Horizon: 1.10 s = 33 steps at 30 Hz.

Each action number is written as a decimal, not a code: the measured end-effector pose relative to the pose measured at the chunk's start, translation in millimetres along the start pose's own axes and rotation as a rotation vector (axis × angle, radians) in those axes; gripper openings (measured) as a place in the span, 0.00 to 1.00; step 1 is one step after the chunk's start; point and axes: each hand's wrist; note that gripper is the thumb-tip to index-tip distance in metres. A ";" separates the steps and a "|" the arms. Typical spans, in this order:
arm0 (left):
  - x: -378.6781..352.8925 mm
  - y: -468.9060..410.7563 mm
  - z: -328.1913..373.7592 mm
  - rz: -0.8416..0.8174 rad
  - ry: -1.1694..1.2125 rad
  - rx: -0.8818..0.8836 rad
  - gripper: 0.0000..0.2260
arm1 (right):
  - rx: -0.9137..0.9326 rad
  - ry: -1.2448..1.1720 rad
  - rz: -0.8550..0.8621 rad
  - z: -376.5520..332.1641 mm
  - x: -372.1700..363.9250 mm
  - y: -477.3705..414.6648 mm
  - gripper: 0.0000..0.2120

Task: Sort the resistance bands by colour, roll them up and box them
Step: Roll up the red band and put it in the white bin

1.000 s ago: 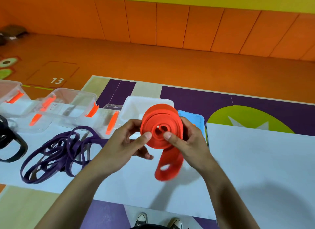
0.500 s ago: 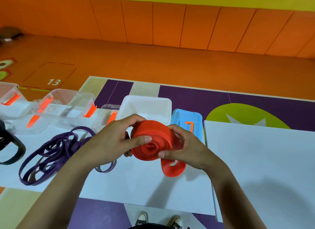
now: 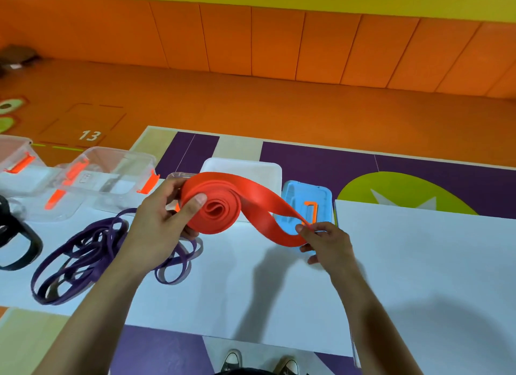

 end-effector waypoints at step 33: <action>-6.0 1.6 5.9 -0.130 0.072 0.028 0.13 | 0.165 -0.054 -0.293 -4.8 1.3 19.9 0.10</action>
Point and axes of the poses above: each hand's wrist, its own y-axis away from the middle knuckle, its own x-axis out of the back of the hand, z = x × y, and after that the axes turned 3 degrees about x, right-handed
